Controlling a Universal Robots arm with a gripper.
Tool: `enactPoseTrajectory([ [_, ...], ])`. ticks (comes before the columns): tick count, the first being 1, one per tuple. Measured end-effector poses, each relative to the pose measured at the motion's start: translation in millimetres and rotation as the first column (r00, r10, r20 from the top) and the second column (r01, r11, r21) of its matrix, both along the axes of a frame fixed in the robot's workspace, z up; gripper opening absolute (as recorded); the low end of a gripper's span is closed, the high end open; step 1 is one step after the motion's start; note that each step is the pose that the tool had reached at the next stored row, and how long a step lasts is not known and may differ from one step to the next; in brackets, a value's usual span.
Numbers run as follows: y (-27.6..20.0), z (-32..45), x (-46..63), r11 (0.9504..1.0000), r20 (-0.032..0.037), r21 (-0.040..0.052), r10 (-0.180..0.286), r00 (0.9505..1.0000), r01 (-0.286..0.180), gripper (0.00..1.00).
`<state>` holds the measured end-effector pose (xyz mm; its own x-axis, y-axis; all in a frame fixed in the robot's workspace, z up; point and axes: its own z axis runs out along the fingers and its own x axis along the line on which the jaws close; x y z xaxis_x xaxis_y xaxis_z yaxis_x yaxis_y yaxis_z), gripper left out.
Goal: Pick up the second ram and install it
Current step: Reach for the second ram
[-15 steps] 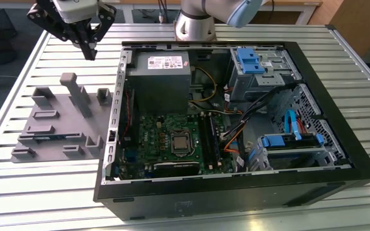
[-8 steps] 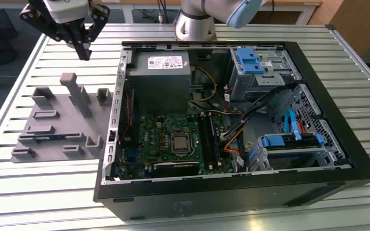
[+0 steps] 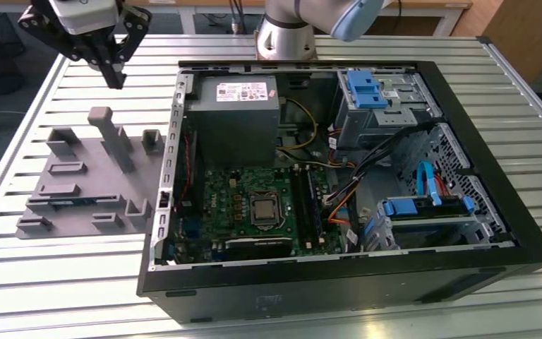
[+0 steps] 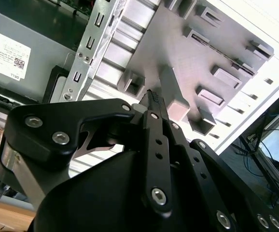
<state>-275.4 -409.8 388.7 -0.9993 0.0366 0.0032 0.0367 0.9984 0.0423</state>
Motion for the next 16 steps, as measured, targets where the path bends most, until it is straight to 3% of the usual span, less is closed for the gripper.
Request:
enactPoseTrajectory([
  [16,0.0,-0.5,-16.6,1.0,0.0,0.0,0.0,1.0,0.0,0.11],
])
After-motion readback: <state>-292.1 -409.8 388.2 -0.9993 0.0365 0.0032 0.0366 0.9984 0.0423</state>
